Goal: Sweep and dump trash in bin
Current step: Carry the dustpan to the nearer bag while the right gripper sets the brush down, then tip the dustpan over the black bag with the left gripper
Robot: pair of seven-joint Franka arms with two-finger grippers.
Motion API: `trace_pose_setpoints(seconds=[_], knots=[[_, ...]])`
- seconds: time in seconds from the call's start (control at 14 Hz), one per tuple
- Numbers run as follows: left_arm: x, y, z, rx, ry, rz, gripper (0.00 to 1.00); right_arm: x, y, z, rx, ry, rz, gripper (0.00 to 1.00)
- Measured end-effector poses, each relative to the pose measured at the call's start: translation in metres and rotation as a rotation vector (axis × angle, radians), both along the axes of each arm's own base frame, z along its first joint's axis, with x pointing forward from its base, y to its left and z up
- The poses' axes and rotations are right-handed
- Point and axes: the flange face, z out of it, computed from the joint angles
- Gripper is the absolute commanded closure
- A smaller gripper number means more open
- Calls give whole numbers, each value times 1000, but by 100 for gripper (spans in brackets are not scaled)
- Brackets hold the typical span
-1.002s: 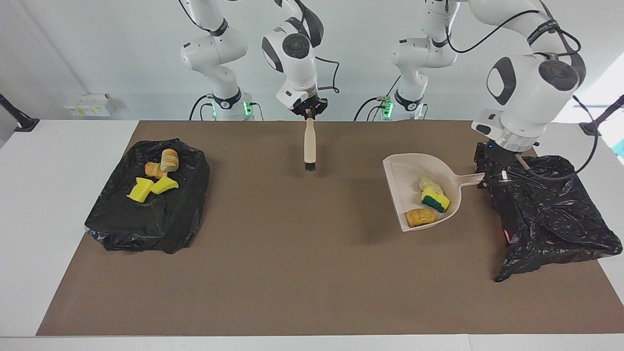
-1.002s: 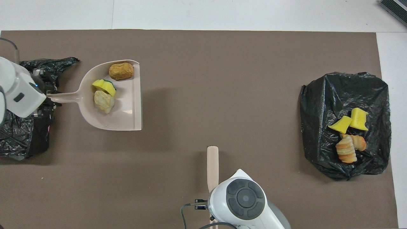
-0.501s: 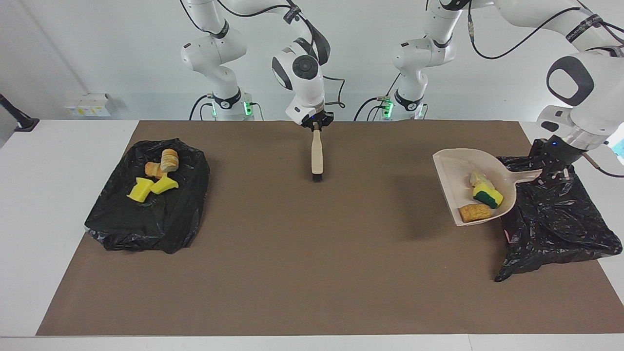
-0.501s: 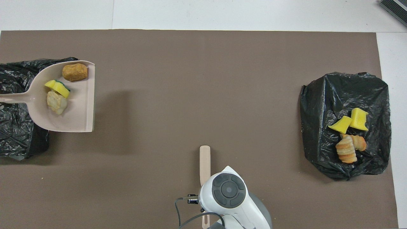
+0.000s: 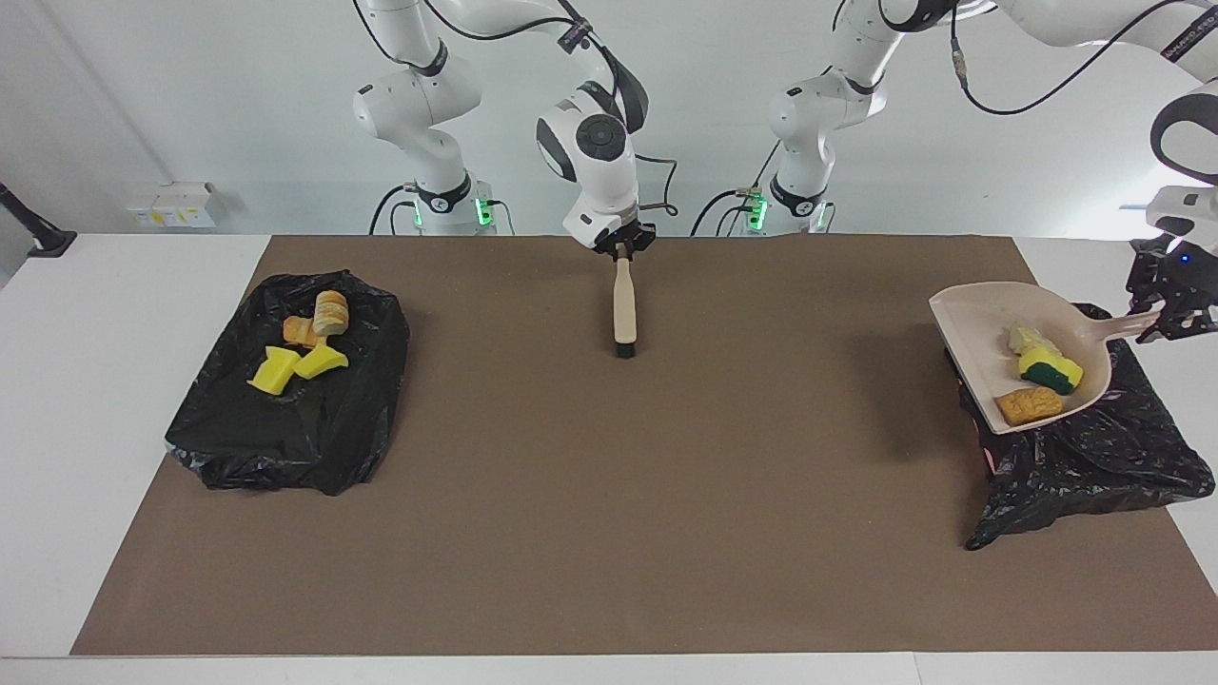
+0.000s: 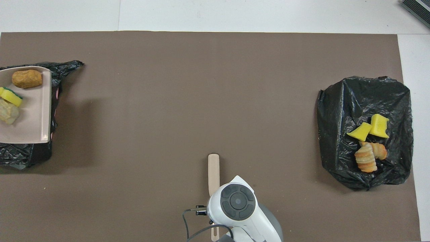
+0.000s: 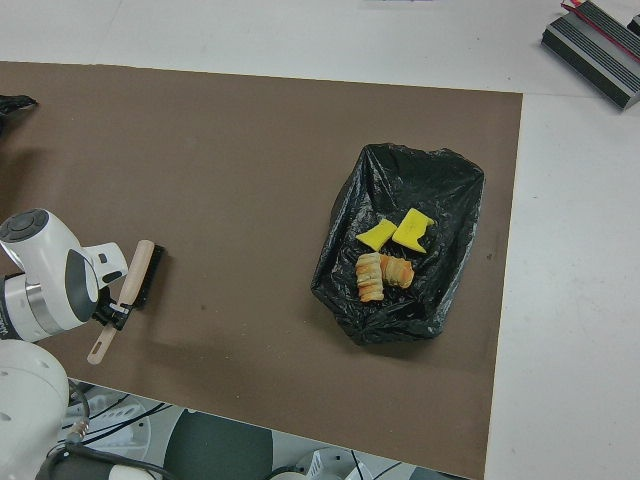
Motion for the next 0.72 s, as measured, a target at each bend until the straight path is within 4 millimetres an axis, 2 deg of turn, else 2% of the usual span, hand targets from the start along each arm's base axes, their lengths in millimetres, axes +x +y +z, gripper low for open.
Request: trace_pose_setpoints(seconds=[0.07,0.29,0.5,0.64,0.72], knots=[[-1,14,3,19,-9,7,100,0,0,0,0,0,3,15],[3,37,13,174,-41,-22,100,-1,1,-1,0,2,7,0],[8,40,8,298,-35,-77,100,1,4,4,8,-7,12,0],[9,36,0,410,-12,-111,100,4,8,21,19,-13,17,0],[8,32,-5,465,-3,-96,100,7,7,36,22,-12,19,0]])
